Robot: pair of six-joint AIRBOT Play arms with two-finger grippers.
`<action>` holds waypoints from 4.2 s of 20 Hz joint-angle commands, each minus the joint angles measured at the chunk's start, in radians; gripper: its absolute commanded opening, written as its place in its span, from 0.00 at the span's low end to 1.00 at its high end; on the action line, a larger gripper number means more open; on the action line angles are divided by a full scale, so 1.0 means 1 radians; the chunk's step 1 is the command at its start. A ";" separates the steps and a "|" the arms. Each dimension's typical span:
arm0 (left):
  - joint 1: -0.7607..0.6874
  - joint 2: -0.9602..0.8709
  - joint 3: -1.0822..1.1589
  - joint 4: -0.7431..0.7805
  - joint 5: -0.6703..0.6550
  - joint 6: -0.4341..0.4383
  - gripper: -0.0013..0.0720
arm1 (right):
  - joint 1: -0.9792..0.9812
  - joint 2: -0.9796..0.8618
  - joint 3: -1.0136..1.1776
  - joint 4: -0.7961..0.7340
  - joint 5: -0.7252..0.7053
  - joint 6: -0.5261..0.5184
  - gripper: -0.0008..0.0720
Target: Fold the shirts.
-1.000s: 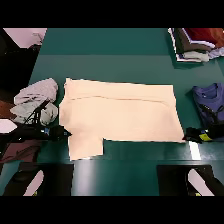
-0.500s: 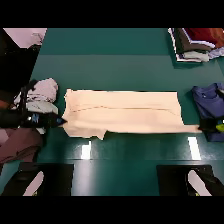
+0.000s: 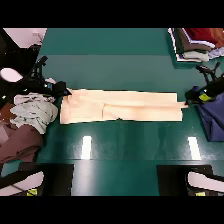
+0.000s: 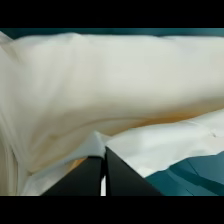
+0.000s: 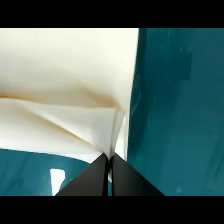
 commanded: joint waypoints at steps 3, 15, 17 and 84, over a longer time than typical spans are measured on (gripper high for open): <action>-0.001 -0.171 0.098 0.000 0.116 0.013 0.52 | -0.040 -0.238 0.215 0.258 -0.048 0.008 0.13; -0.001 -0.170 0.174 -0.008 -0.102 0.032 0.06 | -0.296 -0.281 0.053 0.473 0.093 -0.160 0.87; -0.007 -0.170 0.174 -0.006 -0.085 0.029 0.06 | -0.301 -0.311 -0.002 0.475 0.080 -0.181 0.87; 0.026 -0.091 0.598 0.174 -0.238 -0.056 0.06 | 0.490 -0.180 0.194 0.415 -0.153 -0.128 0.60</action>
